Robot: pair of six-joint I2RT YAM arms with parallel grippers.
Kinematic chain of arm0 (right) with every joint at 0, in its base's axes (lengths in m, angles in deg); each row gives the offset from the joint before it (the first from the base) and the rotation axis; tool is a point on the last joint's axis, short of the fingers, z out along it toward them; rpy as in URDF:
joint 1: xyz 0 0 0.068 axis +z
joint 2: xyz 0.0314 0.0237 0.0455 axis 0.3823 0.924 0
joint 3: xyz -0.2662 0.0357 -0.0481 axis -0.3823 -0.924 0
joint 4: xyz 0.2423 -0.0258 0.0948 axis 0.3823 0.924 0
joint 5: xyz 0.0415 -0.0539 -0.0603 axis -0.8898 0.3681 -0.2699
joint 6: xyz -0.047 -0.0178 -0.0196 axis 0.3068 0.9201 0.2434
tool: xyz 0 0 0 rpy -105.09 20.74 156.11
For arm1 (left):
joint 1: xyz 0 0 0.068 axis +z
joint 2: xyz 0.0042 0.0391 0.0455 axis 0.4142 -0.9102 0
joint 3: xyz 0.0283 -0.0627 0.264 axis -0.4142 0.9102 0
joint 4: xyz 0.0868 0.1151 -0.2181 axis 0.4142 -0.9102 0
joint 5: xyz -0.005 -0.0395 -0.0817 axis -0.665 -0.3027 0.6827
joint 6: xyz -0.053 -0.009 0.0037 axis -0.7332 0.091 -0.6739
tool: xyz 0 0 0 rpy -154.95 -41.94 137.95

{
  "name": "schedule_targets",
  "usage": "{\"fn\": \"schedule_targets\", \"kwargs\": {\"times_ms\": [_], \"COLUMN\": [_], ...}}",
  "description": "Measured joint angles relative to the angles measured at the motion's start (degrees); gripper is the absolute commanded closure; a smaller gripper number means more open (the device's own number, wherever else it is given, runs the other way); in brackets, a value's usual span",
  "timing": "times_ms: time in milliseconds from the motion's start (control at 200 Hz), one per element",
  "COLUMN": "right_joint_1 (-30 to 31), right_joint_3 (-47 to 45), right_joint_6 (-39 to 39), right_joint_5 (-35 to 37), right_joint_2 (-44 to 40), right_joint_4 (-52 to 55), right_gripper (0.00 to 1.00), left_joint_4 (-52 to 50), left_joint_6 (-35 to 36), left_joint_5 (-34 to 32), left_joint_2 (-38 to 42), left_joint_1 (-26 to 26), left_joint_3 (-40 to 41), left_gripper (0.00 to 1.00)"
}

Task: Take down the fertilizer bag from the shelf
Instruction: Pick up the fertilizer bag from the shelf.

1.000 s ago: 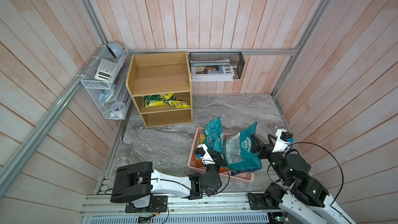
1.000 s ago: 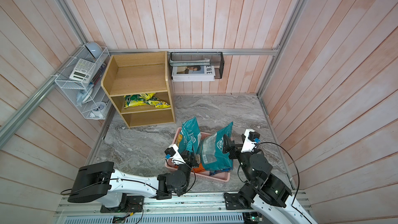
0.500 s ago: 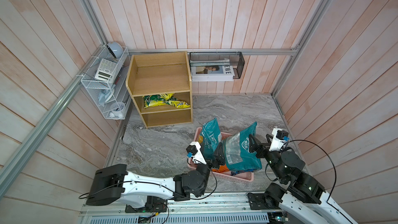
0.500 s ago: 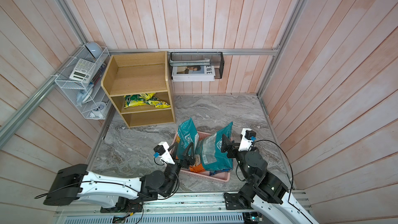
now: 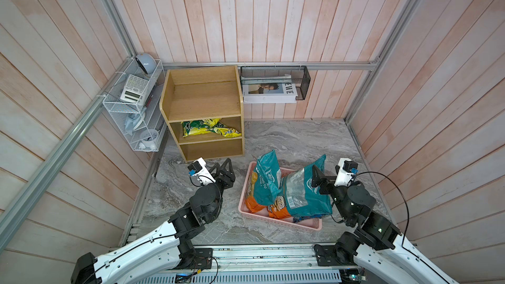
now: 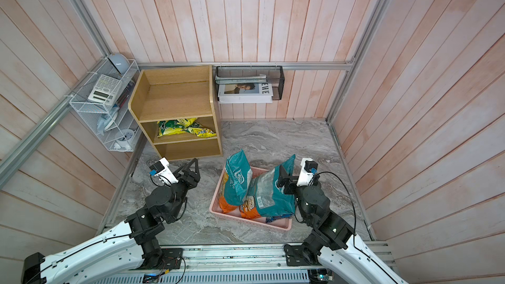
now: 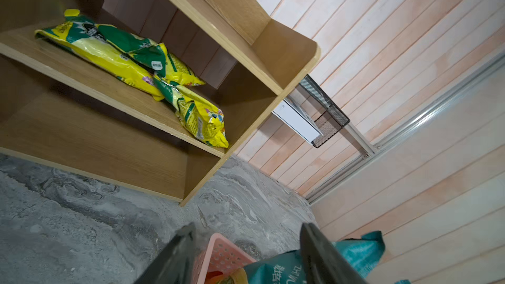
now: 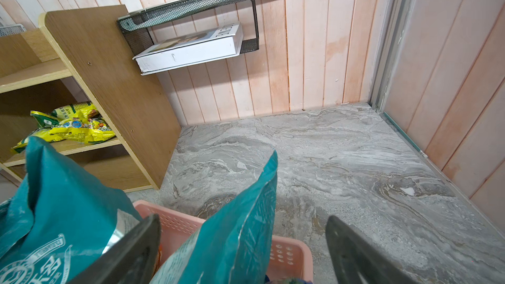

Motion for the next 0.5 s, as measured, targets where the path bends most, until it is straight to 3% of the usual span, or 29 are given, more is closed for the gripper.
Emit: {"fn": "schedule_targets", "kwargs": {"times_ms": [75,280,500], "right_joint_1": [-3.30,-15.67,-18.10], "right_joint_3": [-0.02,-0.94,-5.79], "right_joint_6": [0.00,-2.19,-3.13], "right_joint_5": [-2.36,-10.67,-13.79], "right_joint_2": [2.58,6.95,2.73], "right_joint_4": [-2.60,-7.43,-11.04], "right_gripper": [0.02,0.02,0.02], "left_joint_4": [-0.28,2.67,9.05], "left_joint_6": [-1.40,-6.36,-11.78], "left_joint_5": [5.42,22.86,37.16], "left_joint_2": [-1.62,-12.96,-23.08], "left_joint_1": [4.94,18.75,25.99], "left_joint_3": [-0.04,-1.40,-5.46], "left_gripper": [0.23,0.15,0.11]}}
